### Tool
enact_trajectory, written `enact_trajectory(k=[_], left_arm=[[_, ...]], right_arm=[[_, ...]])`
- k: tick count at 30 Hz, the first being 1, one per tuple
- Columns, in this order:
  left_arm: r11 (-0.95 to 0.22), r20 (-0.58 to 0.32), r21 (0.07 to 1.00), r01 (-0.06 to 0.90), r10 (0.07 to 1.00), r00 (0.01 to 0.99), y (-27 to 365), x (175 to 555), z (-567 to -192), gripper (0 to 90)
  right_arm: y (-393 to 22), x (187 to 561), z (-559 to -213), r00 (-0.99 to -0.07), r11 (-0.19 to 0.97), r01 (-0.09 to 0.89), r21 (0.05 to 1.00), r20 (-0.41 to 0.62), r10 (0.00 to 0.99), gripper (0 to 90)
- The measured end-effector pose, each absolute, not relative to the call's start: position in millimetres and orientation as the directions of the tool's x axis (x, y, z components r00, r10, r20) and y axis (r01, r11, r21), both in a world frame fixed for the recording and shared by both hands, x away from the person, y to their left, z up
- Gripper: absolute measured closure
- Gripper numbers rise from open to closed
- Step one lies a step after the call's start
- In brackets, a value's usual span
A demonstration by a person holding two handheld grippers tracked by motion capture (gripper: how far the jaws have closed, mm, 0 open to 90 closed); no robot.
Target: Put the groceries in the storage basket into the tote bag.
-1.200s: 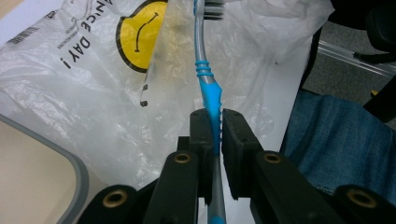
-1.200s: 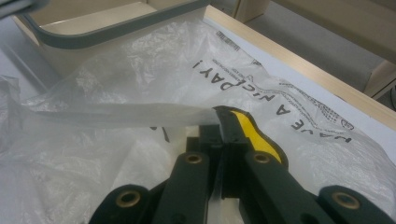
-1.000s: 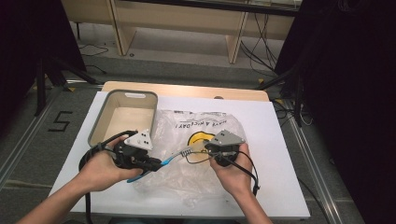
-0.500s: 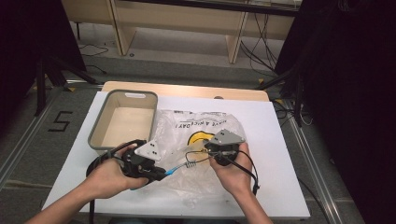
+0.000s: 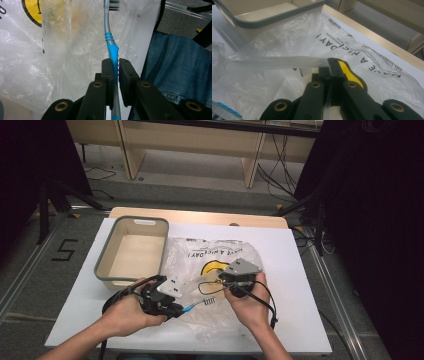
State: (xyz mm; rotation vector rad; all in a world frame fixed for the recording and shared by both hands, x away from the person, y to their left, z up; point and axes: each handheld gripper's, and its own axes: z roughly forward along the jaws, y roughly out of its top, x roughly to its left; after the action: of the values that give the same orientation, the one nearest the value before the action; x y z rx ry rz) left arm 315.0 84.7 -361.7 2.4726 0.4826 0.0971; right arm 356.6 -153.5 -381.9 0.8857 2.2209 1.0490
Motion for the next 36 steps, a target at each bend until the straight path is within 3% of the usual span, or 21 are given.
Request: enact_trajectory(k=[36], left_arm=[[-0.762,-0.012,0.57,0.308,0.367,0.93,63,317,-373,82.6]], right_arm=[[-150,356,-379,-0.653,0.486,0.326,0.811,-0.178,0.736,90.0]])
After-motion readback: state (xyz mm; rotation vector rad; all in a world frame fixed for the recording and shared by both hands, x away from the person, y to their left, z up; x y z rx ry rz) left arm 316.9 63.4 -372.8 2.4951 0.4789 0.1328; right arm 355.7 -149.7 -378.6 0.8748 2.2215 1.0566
